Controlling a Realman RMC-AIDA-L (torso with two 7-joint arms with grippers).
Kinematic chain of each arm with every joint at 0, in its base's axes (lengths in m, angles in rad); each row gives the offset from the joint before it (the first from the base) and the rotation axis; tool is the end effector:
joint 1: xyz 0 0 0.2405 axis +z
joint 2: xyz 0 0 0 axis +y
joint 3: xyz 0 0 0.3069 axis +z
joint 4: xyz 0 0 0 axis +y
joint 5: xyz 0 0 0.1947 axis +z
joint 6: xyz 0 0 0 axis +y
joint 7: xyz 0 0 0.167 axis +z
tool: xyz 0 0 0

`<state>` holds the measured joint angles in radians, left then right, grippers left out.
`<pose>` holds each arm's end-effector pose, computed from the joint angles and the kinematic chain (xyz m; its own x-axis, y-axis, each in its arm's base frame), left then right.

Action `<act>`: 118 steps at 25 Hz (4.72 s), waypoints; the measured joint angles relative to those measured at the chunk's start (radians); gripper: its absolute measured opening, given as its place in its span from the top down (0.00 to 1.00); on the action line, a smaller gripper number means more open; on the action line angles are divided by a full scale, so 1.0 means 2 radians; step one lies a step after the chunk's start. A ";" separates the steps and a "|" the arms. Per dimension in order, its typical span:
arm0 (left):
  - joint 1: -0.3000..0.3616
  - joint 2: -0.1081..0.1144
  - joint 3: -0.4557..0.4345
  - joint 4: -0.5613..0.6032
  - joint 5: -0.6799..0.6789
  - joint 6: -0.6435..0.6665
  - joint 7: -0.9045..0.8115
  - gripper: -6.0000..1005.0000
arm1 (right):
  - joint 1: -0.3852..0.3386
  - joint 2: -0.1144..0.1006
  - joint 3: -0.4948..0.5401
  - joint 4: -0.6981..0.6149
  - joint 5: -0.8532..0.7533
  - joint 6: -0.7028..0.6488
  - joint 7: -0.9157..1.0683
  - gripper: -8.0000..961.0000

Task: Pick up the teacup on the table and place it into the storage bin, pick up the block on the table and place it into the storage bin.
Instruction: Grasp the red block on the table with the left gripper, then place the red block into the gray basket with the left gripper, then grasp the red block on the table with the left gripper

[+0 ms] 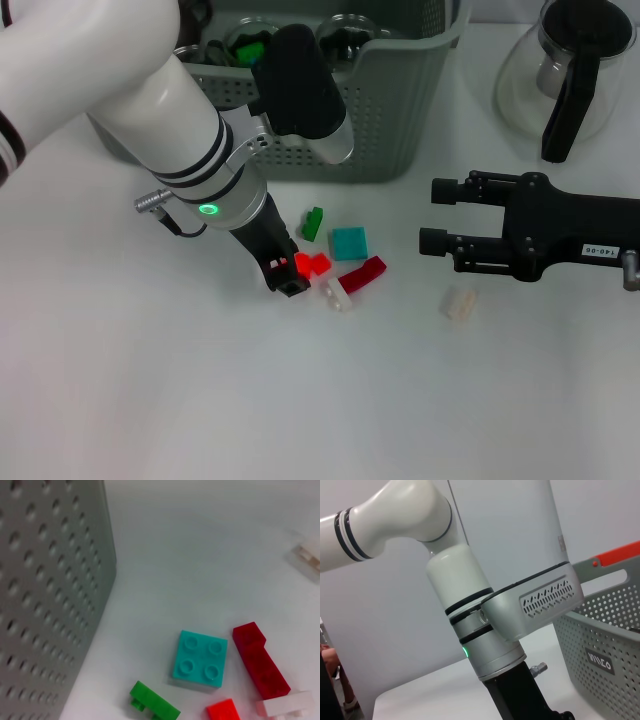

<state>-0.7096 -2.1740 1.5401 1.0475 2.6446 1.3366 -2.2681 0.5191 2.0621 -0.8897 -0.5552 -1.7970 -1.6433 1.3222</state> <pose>-0.2235 0.3675 -0.1304 0.8485 0.3354 -0.4093 0.2418 -0.9337 -0.2639 0.2582 0.3230 -0.0622 0.7548 -0.3193 -0.5730 -0.3713 -0.9281 0.0279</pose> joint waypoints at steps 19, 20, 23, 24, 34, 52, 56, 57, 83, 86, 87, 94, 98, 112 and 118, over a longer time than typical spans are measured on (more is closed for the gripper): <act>0.002 0.002 -0.037 0.038 -0.005 0.055 -0.005 0.77 | -0.003 -0.002 0.001 0.000 0.000 -0.001 0.000 0.23; 0.004 0.002 -0.054 0.048 -0.008 0.075 -0.001 0.77 | -0.003 -0.002 0.002 0.000 0.000 -0.001 0.000 0.23; 0.006 0.003 -0.118 0.062 -0.029 0.127 0.032 0.77 | -0.003 -0.002 0.003 0.000 0.000 -0.001 0.002 0.23; 0.007 0.003 -0.155 0.063 -0.044 0.150 0.051 0.77 | -0.002 -0.003 0.004 0.000 0.000 -0.001 0.002 0.23; 0.004 0.083 -0.470 -0.163 -0.362 0.339 0.248 0.77 | 0.002 0.000 0.004 0.000 -0.001 0.003 0.000 0.23; -0.095 0.150 -0.333 -0.086 -0.304 0.012 -0.022 0.76 | 0.007 0.001 0.004 -0.001 -0.001 -0.001 0.000 0.23; -0.122 0.131 -0.300 -0.090 -0.178 -0.032 -0.059 0.74 | 0.008 0.002 0.004 -0.001 -0.002 0.000 0.000 0.23; -0.128 0.123 -0.293 -0.091 -0.145 -0.042 -0.068 0.73 | 0.008 0.002 0.004 -0.001 -0.002 0.000 0.000 0.23; 0.049 0.061 -0.420 0.015 -0.577 0.072 0.104 0.32 | 0.004 0.003 0.005 -0.001 0.000 -0.001 0.000 0.23; 0.057 0.086 -0.432 -0.062 -0.669 0.162 0.138 0.26 | 0.003 0.003 0.005 -0.001 0.001 -0.001 0.000 0.23; 0.057 0.095 -0.437 -0.087 -0.685 0.196 0.148 0.26 | 0.003 0.004 0.005 -0.001 0.001 -0.001 0.000 0.23; 0.075 0.105 -0.446 -0.081 -0.558 0.288 0.195 0.26 | 0.004 0.003 0.005 -0.001 0.001 -0.002 0.000 0.23; 0.078 0.103 -0.421 -0.041 -0.434 0.305 0.205 0.26 | 0.005 0.002 0.005 -0.001 0.001 -0.002 0.001 0.23; 0.055 0.004 -0.230 0.144 -0.051 0.189 0.098 0.27 | 0.007 0.000 0.005 -0.001 0.001 -0.002 0.005 0.23; 0.048 0.005 -0.157 0.134 -0.019 0.133 0.083 0.27 | 0.008 0.001 0.005 -0.001 0.001 -0.002 0.005 0.23</act>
<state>-0.6136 -2.1638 1.2265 1.3149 2.6069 1.6027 -2.1021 0.5357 2.0639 -0.8790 -0.5577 -1.7950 -1.6475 1.3316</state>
